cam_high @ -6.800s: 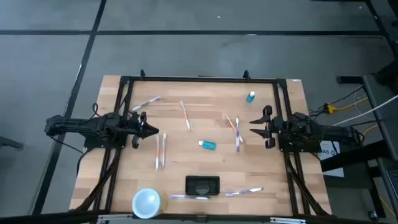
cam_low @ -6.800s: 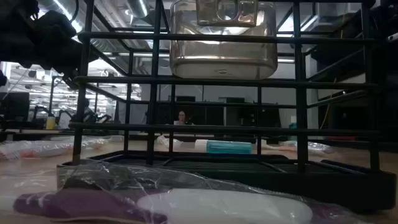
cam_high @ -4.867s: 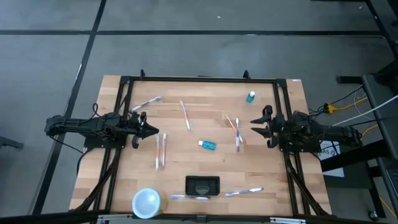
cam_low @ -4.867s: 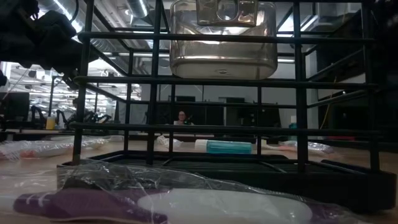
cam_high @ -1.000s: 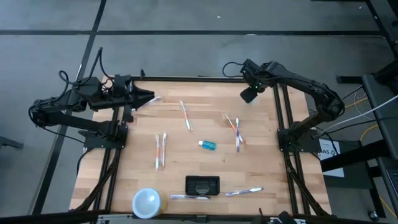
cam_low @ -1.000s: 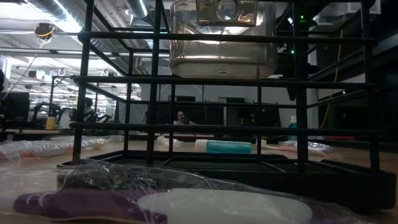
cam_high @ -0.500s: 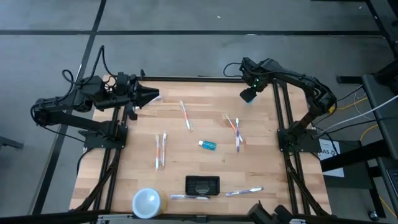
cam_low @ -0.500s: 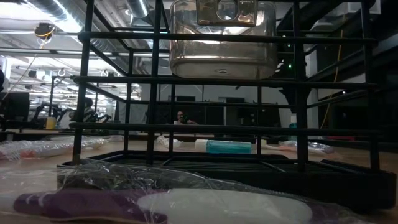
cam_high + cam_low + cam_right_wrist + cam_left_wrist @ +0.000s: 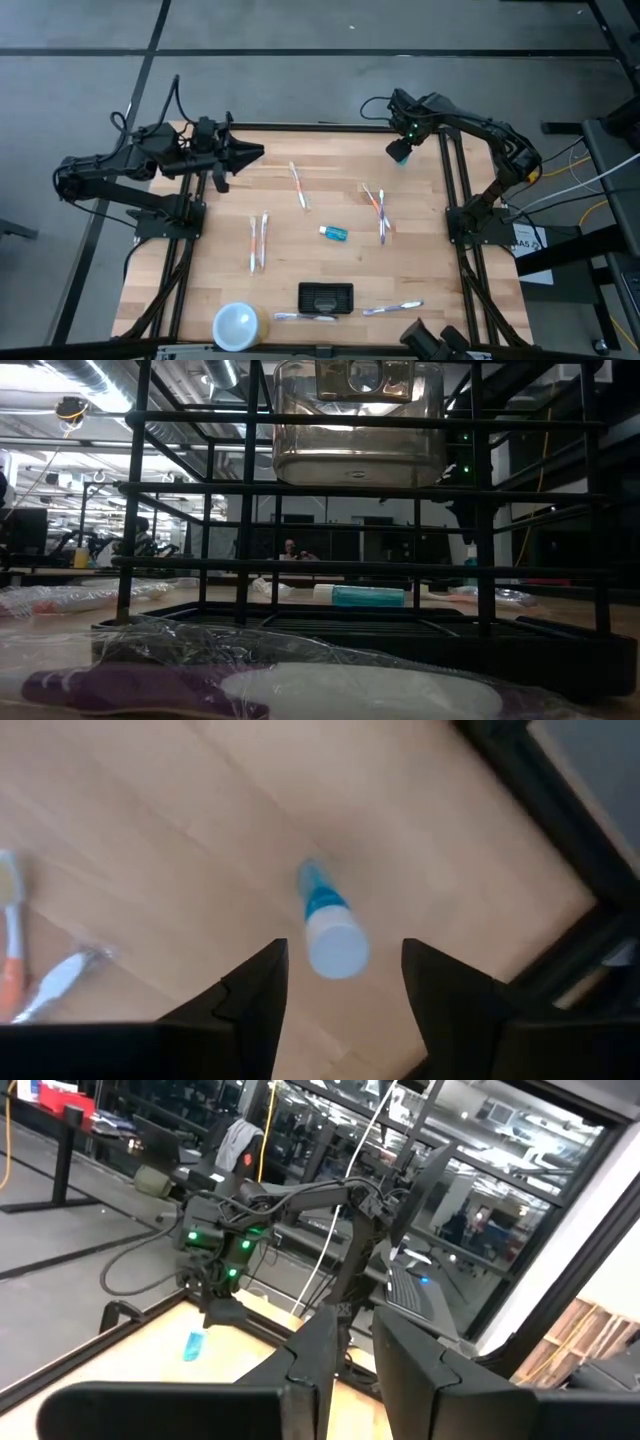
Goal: Pick & Place toothbrushing station
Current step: Put the mouthwash into the mesh organizer
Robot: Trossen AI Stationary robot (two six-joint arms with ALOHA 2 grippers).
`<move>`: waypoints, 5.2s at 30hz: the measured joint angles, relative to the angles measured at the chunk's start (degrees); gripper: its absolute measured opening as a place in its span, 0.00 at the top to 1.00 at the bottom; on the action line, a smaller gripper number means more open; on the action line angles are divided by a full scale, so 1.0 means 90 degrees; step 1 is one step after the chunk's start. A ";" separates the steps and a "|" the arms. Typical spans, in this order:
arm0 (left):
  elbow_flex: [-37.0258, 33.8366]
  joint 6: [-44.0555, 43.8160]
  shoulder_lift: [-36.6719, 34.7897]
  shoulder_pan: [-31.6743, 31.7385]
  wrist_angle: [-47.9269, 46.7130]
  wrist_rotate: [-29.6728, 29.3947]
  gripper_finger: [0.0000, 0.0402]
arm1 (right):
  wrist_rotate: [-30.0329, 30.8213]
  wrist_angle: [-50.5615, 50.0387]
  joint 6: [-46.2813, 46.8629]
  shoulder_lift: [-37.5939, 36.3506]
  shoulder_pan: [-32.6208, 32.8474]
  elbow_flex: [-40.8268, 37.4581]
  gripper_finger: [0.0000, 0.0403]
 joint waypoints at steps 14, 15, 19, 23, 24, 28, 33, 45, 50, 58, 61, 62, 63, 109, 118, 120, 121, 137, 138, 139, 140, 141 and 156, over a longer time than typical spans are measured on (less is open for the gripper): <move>0.0000 0.0034 0.0023 0.0000 0.0058 -0.0002 0.84 | -0.0351 0.0345 0.0174 0.0000 0.0014 -0.0666 0.50; 0.0000 0.0034 0.0023 0.0000 0.0057 -0.0005 0.84 | -0.0427 0.0340 0.0214 0.0000 0.0014 -0.0666 0.50; 0.0000 0.0051 0.0023 0.0000 0.0056 -0.0011 0.84 | -0.0466 0.0340 0.0318 -0.0060 0.0051 -0.0666 0.50; 0.0000 0.0052 0.0025 -0.0001 0.0051 -0.0075 0.84 | -0.0232 0.0340 0.0342 -0.0078 0.0028 -0.0666 0.50; 0.0000 0.0051 0.0025 -0.0002 0.0051 -0.0075 0.84 | -0.0174 0.0340 0.0346 -0.0078 0.0013 -0.0666 0.50; 0.0000 0.0003 0.0025 -0.0002 0.0053 -0.0075 0.84 | -0.0018 0.0350 0.0336 -0.0078 0.0002 -0.0666 0.50; 0.0000 -0.0085 0.0025 -0.0002 0.0098 -0.0075 0.84 | -0.0022 0.0366 0.0334 -0.0078 0.0002 -0.0609 0.47; 0.0000 -0.0284 0.0025 -0.0002 0.0143 -0.0075 0.84 | 0.0025 0.0242 0.0202 -0.0080 -0.0037 0.0074 0.44; 0.0000 -0.0335 0.0025 -0.0002 0.0143 -0.0070 0.84 | 0.0103 0.0205 0.0073 -0.0080 -0.0041 -0.0061 0.44; 0.0000 -0.0298 0.0025 -0.0002 0.0189 -0.0066 0.84 | 0.0099 0.0242 0.0047 -0.0080 -0.0039 -0.0071 0.44; 0.0000 -0.0282 0.0025 -0.0002 0.0187 -0.0061 0.84 | 0.0024 0.0218 0.0051 -0.0080 -0.0041 -0.0071 0.44; 0.0000 -0.0282 0.0025 -0.0001 0.0188 -0.0054 0.84 | -0.0010 0.0213 0.0056 -0.0080 -0.0041 -0.0071 0.44; 0.0000 -0.0271 0.0025 -0.0002 0.0189 -0.0051 0.84 | -0.0046 0.0216 0.0071 -0.0080 -0.0041 -0.0071 0.44; 0.0000 -0.0262 0.0025 0.0000 0.0185 0.0097 0.84 | -0.0426 0.0269 -0.0177 -0.0080 -0.0236 -0.0089 0.47; 0.0000 -0.0235 0.0025 -0.0002 0.0182 0.0096 0.84 | -0.0307 0.0314 -0.0337 -0.0083 -0.0292 -0.0469 0.47; 0.0000 -0.0234 0.0025 -0.0001 0.0182 0.0093 0.84 | -0.0384 0.0369 -0.0318 -0.0083 -0.0316 -0.0469 0.47; 0.0000 -0.0233 0.0025 -0.0002 0.0182 0.0090 0.84 | -0.0382 0.0359 -0.0311 -0.0083 -0.0318 -0.0469 0.47; -0.0001 -0.0276 0.0025 -0.0002 0.0182 0.0073 0.84 | -0.0520 0.0745 -0.0260 -0.0083 -0.0316 -0.0467 0.48; 0.0000 -0.0278 0.0026 -0.0001 0.0182 0.0073 0.84 | -0.0520 0.0745 -0.0262 -0.0083 -0.0316 -0.0467 0.49; 0.0000 -0.0279 0.0025 -0.0001 0.0182 0.0073 0.84 | -0.0520 0.0743 -0.0262 -0.0083 -0.0314 -0.0467 0.50; 0.0000 -0.0279 0.0025 -0.0001 0.0182 0.0073 0.84 | -0.0520 0.0743 -0.0262 -0.0083 -0.0313 -0.0467 0.51; 0.0000 -0.0279 0.0025 0.0000 0.0182 0.0073 0.84 | -0.0520 0.0743 -0.0262 -0.0083 -0.0313 -0.0467 0.52; 0.0000 -0.0265 0.0025 0.0000 0.0182 0.0073 0.84 | -0.0370 0.0713 -0.0313 -0.0083 -0.0313 -0.0467 0.75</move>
